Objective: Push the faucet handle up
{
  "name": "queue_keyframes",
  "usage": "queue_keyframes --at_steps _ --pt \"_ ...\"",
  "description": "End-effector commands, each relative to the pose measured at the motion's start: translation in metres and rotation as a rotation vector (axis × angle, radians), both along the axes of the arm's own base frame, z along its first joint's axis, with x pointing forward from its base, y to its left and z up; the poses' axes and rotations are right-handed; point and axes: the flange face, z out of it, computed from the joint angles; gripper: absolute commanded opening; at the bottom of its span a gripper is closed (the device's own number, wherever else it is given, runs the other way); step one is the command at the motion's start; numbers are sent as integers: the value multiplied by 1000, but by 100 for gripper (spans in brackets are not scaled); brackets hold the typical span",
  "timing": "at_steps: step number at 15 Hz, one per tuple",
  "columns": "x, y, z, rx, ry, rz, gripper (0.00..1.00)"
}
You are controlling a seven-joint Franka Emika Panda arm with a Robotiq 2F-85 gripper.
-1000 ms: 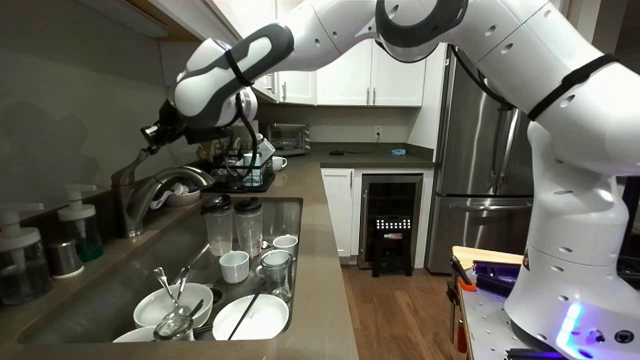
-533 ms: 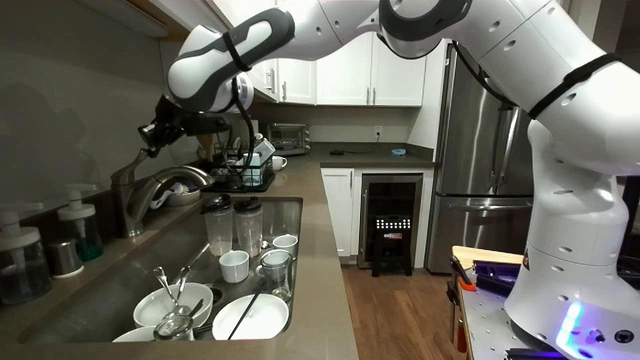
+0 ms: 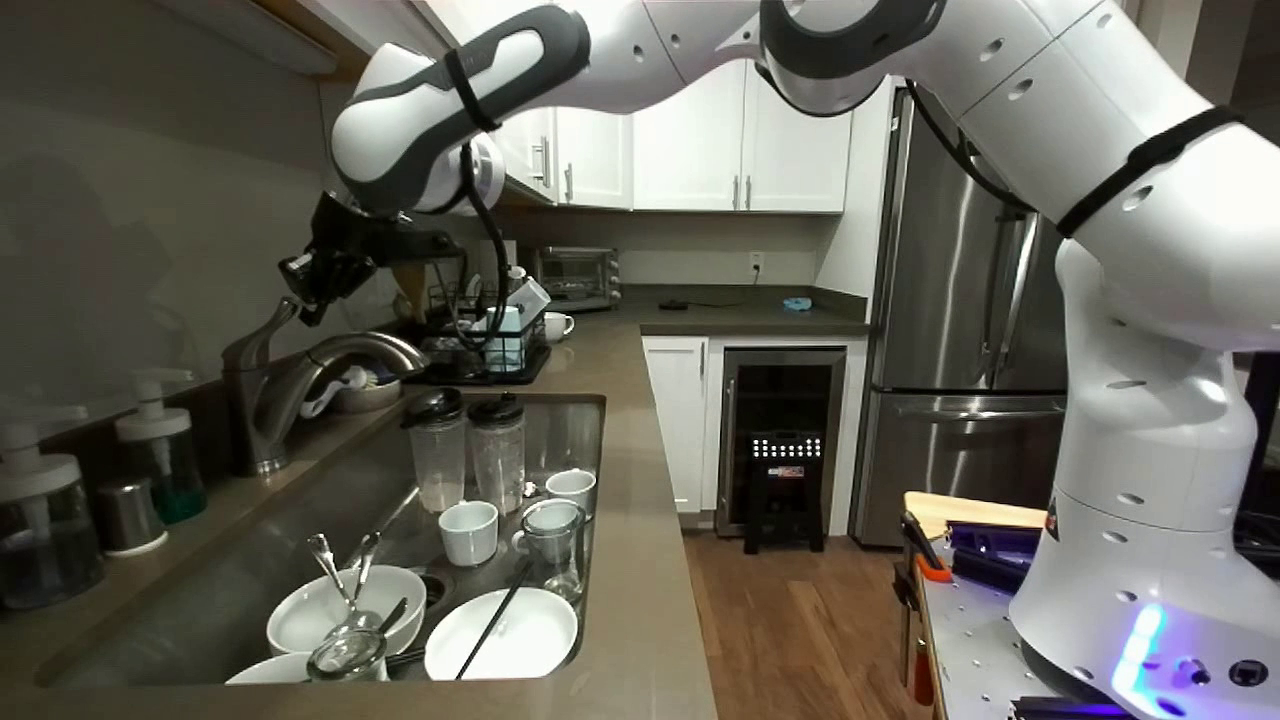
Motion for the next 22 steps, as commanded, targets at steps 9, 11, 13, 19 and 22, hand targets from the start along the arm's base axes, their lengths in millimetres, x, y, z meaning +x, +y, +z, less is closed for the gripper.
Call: queue_keyframes --at_steps 9,11,13,19,22 --pt "0 15 15 67 -83 22 0" --pt "0 15 13 56 -93 20 0" --pt "1 15 12 55 -113 23 0" --pt "3 15 7 8 -174 33 0" --pt "3 14 4 -11 -175 32 0"
